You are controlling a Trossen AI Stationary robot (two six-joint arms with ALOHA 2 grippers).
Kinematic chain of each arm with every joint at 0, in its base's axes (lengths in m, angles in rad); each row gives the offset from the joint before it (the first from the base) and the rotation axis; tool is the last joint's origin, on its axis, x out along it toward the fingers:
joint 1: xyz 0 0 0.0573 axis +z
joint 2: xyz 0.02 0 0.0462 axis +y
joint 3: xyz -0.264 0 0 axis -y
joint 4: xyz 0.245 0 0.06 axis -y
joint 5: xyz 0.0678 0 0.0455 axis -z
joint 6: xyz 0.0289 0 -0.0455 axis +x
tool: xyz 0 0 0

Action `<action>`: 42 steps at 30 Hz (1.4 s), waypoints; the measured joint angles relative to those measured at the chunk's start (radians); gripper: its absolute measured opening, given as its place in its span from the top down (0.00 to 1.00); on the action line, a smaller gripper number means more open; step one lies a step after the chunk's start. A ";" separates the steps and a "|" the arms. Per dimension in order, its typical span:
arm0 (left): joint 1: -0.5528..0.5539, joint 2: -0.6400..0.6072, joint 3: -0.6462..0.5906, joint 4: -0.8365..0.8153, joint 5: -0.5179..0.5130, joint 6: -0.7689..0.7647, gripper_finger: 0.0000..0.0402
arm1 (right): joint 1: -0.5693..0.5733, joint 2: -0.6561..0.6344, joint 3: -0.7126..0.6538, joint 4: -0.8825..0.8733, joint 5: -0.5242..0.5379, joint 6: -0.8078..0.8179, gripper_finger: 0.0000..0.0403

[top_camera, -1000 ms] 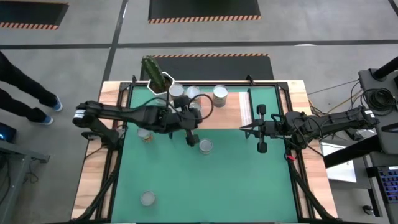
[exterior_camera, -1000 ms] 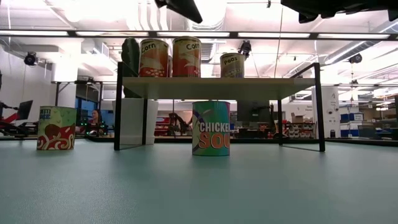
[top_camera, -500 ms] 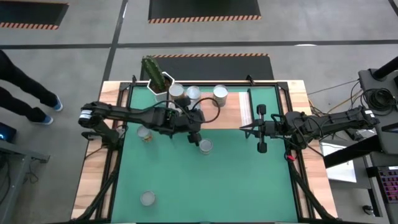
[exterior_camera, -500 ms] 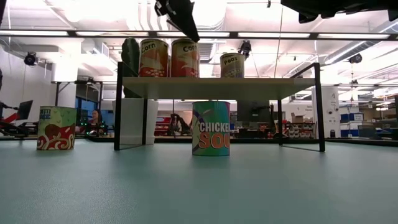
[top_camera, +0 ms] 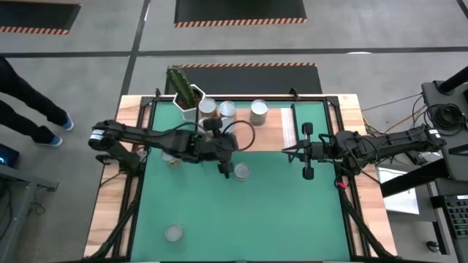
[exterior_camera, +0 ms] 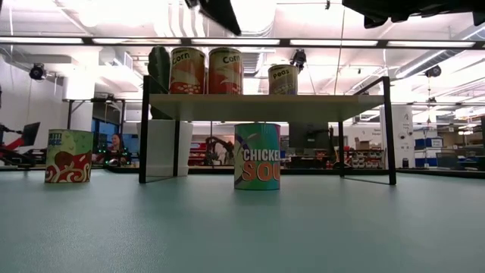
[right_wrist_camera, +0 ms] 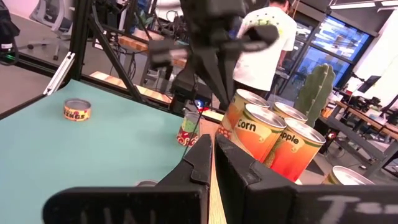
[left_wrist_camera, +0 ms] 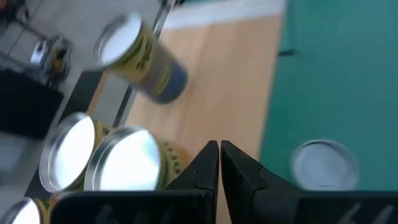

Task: Pick and place cans onto a shelf
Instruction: Adjust the cans on the shelf

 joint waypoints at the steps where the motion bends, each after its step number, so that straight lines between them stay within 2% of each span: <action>1: -0.019 -0.010 0.000 0.006 0.000 0.014 1.00 | 0.000 0.000 0.000 0.000 0.000 0.000 0.98; 7: -0.157 -0.049 -0.035 0.089 0.003 0.126 1.00 | 0.000 0.000 0.000 0.000 0.000 0.006 0.98; 13: -0.273 -0.088 -0.114 0.170 0.001 0.147 1.00 | 0.000 0.000 0.000 0.000 0.000 0.023 0.98; 20: -0.369 -0.188 -0.327 0.382 0.005 0.259 1.00 | 0.000 0.000 0.000 0.001 0.068 0.064 0.98; 25: -0.381 -0.312 -0.493 0.548 0.003 0.290 1.00 | 0.000 0.024 0.011 0.001 0.084 0.108 0.98; 31: -0.381 -0.477 -0.622 0.653 0.001 0.291 1.00 | -0.001 0.121 0.059 -0.018 0.202 0.202 0.98; 36: -0.381 -0.588 -0.694 0.698 0.001 0.288 1.00 | 0.000 0.246 0.161 -0.096 0.262 0.263 0.98; 42: -0.379 -0.680 -0.773 0.707 -0.014 0.266 1.00 | 0.000 0.388 0.338 -0.211 0.262 0.272 0.98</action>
